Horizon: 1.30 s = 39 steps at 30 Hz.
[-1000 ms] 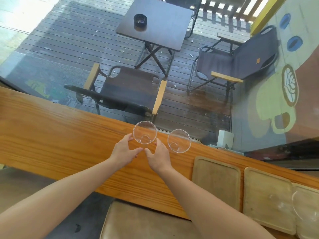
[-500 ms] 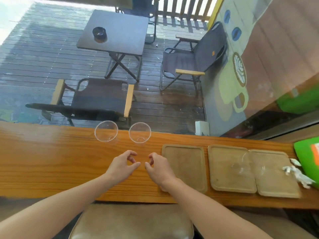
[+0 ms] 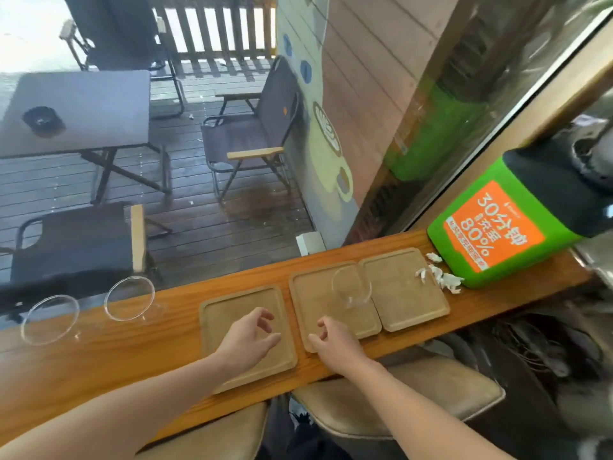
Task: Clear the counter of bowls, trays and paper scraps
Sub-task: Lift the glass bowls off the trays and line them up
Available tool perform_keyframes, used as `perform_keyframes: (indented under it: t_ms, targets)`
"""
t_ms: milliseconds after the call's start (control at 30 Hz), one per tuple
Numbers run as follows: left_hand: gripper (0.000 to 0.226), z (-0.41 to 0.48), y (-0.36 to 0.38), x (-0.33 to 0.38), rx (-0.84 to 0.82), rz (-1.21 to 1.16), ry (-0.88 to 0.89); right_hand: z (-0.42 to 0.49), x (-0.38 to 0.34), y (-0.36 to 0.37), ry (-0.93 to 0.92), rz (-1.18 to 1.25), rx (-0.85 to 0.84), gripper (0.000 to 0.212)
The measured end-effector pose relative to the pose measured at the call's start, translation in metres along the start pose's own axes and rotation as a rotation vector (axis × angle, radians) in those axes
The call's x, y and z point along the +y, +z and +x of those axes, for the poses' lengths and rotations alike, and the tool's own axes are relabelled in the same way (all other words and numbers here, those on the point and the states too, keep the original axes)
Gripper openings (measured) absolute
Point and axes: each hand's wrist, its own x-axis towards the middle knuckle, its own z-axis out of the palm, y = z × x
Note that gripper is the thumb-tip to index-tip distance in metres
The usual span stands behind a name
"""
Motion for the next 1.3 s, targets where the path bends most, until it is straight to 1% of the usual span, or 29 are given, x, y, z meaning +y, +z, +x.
perform_keyframes:
  t_ms: [133,267,333,400,533,633,700,767,900,1167,1300]
  targets:
    - [0.033,0.016,0.034,0.037,-0.066,-0.011,0.026,0.0,0.044,-0.032,0.083,0.022,-0.004,0.049]
    - [0.036,0.033,0.056,0.06,-0.105,-0.024,0.028,0.01,0.075,-0.055,0.134,0.059,0.009,0.051]
    - [0.039,0.043,0.066,0.065,-0.101,-0.026,0.019,0.018,0.084,-0.064,0.145,0.089,0.029,0.056]
    - [0.046,0.053,0.075,0.066,-0.095,-0.019,0.008,0.028,0.09,-0.072,0.16,0.146,0.034,0.065]
    - [0.065,0.073,0.088,0.064,-0.053,-0.02,0.019,0.046,0.098,-0.08,0.101,0.247,0.024,0.084]
    - [0.08,0.087,0.095,0.061,-0.029,-0.038,0.034,0.057,0.1,-0.081,0.041,0.27,0.003,0.092]
    - [0.084,0.094,0.101,0.058,-0.038,-0.063,0.057,0.063,0.098,-0.079,-0.007,0.278,-0.009,0.095]
    - [0.082,0.098,0.104,0.058,-0.047,-0.088,0.087,0.067,0.095,-0.077,-0.043,0.298,-0.01,0.096]
    - [0.066,0.1,0.107,0.061,-0.041,-0.152,0.106,0.07,0.09,-0.07,-0.064,0.353,0.022,0.091]
    - [0.062,0.079,0.082,0.067,0.004,-0.21,0.086,0.055,0.059,-0.075,-0.114,0.32,0.001,0.096]
    - [0.06,0.06,0.062,0.07,0.054,-0.245,0.093,0.047,0.037,-0.074,-0.177,0.287,0.011,0.079]
